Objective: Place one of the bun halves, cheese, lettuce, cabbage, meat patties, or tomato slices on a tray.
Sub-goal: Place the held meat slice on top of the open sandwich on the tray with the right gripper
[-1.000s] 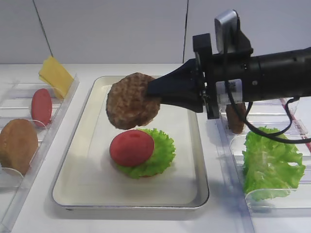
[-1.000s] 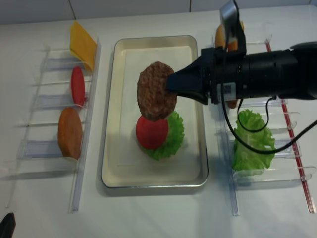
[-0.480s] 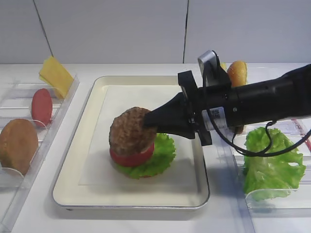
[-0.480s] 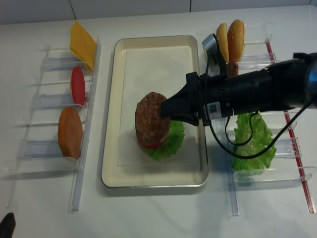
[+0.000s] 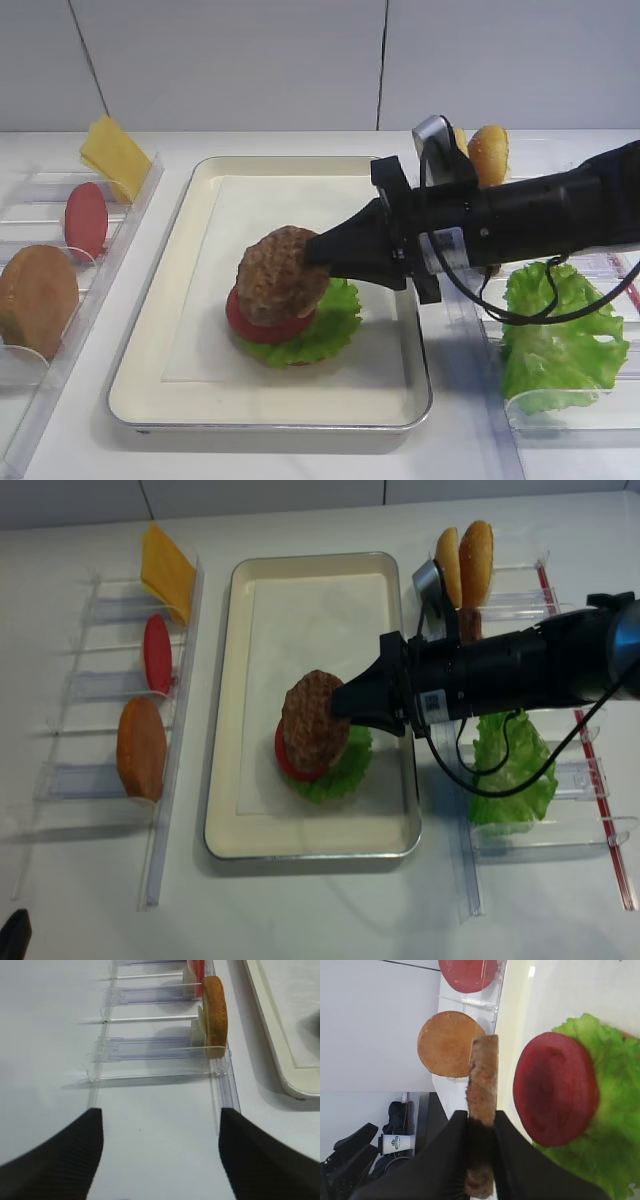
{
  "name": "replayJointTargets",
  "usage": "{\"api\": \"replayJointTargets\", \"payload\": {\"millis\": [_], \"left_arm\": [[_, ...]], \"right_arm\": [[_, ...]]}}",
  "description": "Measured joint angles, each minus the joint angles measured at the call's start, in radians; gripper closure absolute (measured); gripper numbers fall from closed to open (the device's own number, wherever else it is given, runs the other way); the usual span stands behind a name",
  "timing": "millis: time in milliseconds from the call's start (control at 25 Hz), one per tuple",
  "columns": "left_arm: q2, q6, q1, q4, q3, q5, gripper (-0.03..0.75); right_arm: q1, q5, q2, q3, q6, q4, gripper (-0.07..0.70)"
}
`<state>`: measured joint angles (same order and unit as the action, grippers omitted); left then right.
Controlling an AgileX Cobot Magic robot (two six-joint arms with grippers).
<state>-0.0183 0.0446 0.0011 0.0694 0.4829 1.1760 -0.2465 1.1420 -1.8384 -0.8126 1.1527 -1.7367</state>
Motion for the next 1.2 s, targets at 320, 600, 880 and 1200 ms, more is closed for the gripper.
{"api": "replayJointTargets", "payload": {"millis": [320,600,880,1200], "left_arm": [[0.0,0.0,0.0,0.0,0.0,0.0,0.225],[0.0,0.0,0.0,0.0,0.0,0.0,0.225],[0.0,0.0,0.0,0.0,0.0,0.0,0.225],[0.0,0.0,0.0,0.0,0.0,0.0,0.225]], "right_arm": [[0.0,0.0,-0.027,-0.002,0.0,-0.005,0.517],[0.002,-0.004,-0.08,-0.002,0.011,-0.005,0.517],[0.002,-0.004,-0.08,-0.002,0.017,-0.005,0.517],[0.002,-0.004,-0.08,-0.002,0.144,-0.007,0.313]]}}
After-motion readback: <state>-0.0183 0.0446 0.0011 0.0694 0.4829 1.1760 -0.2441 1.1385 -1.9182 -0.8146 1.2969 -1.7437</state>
